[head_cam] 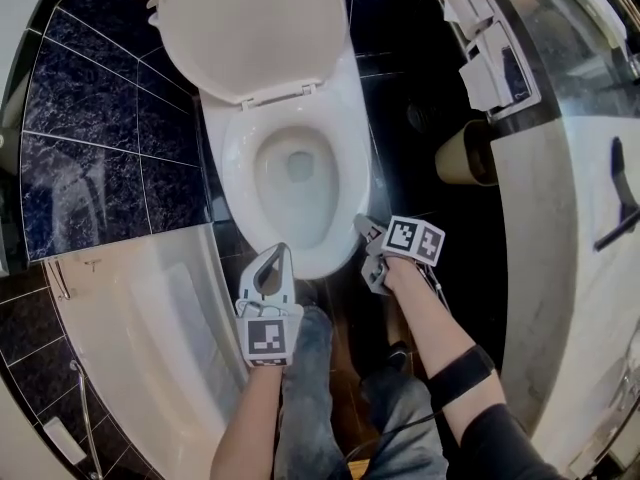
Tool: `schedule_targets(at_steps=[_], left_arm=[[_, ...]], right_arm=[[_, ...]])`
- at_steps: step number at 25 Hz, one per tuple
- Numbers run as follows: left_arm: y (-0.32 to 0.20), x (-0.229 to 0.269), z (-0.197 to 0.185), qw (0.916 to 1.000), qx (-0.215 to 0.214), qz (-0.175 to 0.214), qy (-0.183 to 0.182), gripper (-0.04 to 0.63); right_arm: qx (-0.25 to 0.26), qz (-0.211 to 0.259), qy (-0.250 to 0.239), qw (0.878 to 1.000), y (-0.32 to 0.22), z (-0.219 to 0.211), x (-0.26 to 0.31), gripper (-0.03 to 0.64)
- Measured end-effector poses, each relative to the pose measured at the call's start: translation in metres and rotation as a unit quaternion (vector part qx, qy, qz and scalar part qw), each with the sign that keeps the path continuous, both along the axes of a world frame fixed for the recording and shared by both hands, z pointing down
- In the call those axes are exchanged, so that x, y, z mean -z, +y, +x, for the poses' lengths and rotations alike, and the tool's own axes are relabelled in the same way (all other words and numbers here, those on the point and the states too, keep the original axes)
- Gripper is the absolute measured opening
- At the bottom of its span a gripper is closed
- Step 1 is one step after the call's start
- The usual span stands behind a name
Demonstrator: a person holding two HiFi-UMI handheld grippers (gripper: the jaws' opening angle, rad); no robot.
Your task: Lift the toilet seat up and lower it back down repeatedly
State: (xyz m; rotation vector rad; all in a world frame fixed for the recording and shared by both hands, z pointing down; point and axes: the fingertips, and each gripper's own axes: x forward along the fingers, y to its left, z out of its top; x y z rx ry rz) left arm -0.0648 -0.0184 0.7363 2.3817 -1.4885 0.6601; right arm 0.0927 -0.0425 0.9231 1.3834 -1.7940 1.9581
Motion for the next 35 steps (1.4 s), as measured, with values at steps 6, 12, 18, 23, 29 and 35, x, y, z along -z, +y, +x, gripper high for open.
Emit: schedule_targets(at_steps=[6, 12, 18, 23, 29, 35], left_arm=[[0.022, 0.003, 0.0, 0.9998, -0.004, -0.019, -0.001, -0.012], [0.066, -0.008, -0.024, 0.9971, 0.022, -0.073, -0.006, -0.012], [0.102, -0.05, -0.027, 0.9864, 0.045, -0.158, 0.006, -0.012], [0.081, -0.07, -0.006, 0.982, 0.043, -0.182, 0.023, -0.012], [0.058, -0.056, 0.002, 0.9836, 0.05, -0.169, 0.038, -0.012], [0.046, -0.034, 0.0, 0.9841, 0.056, -0.162, 0.046, -0.012]], right_arm=[[0.004, -0.003, 0.0, 1.0, -0.001, 0.0, 0.031, 0.127], [-0.006, -0.003, -0.007, 1.0, -0.009, 0.0, 0.074, 0.124], [-0.005, 0.002, -0.012, 1.0, -0.021, 0.0, 0.109, 0.128], [-0.002, -0.001, -0.011, 1.0, -0.024, -0.001, 0.113, 0.13], [-0.002, 0.006, -0.009, 1.0, -0.025, -0.002, 0.118, 0.135], [-0.011, 0.019, -0.004, 1.0, -0.033, -0.002, 0.135, 0.148]])
